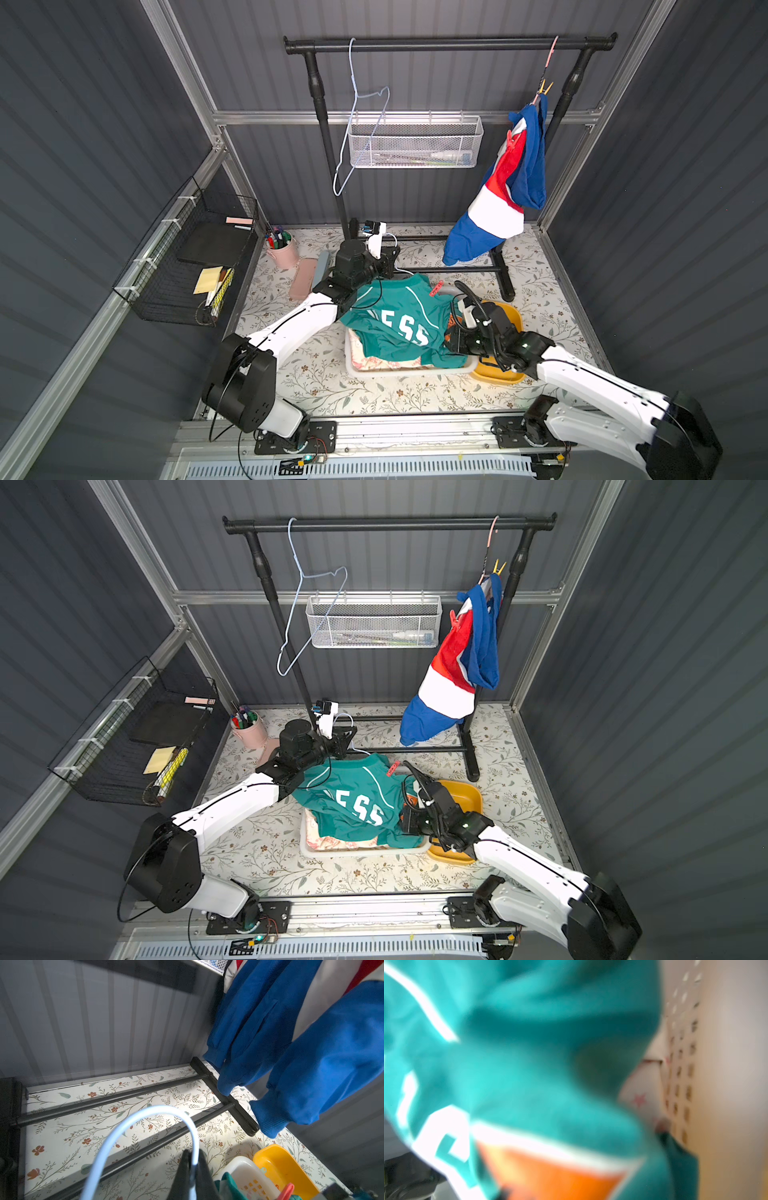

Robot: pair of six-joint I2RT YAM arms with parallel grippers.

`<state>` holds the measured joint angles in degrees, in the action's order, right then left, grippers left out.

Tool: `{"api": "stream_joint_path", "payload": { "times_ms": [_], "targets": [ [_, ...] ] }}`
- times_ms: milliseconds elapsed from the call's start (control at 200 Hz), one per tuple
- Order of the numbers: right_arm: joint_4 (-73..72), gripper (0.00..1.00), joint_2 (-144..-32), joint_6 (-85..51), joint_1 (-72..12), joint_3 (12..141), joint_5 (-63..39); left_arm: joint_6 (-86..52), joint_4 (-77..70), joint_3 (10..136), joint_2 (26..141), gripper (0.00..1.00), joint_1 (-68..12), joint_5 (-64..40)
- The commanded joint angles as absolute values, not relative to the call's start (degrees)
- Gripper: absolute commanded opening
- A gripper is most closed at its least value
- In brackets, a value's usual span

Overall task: Remove the clothespins securing jackets to the hanger
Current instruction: Adjust the jacket in the basket, then remove the clothespin from the hanger.

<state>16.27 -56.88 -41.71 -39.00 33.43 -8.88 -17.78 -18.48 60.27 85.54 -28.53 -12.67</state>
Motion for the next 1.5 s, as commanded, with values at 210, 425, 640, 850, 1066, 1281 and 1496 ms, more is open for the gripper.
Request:
{"api": "stream_joint_path", "payload": {
  "times_ms": [210, 425, 640, 850, 1066, 1281, 1496],
  "targets": [
    [33.6, 0.81, -48.1, -32.0, -34.9, 47.2, -17.4, -18.2, -21.2, 60.6, 85.6, 0.0, -29.3, -10.1],
    [21.2, 0.83, -54.7, -28.8, -21.1, 49.6, -32.3, -17.6, -21.1, 60.1, 84.9, 0.0, -29.4, -10.8],
    [19.5, 0.9, -64.1, -23.8, -19.3, 57.2, -38.3, -16.9, -21.0, 59.9, 84.8, 0.0, -29.4, -11.2],
    [14.3, 0.93, -69.1, -19.2, -19.3, 56.8, -37.6, -17.0, -21.7, 60.1, 85.7, 0.0, -29.4, -12.0],
    [7.7, 0.89, -74.9, -16.6, -19.3, 56.5, -37.4, -15.7, -21.6, 61.8, 87.3, 0.0, -29.4, -12.7],
    [7.7, 0.8, -78.5, -16.2, -19.3, 59.4, -38.8, -15.0, -21.3, 64.7, 90.4, 0.0, -29.4, -12.9],
    [7.9, 0.71, -80.8, -15.9, -19.3, 59.4, -39.7, -14.7, -21.8, 66.0, 92.8, 0.0, -29.4, -13.3]
  ]
}}
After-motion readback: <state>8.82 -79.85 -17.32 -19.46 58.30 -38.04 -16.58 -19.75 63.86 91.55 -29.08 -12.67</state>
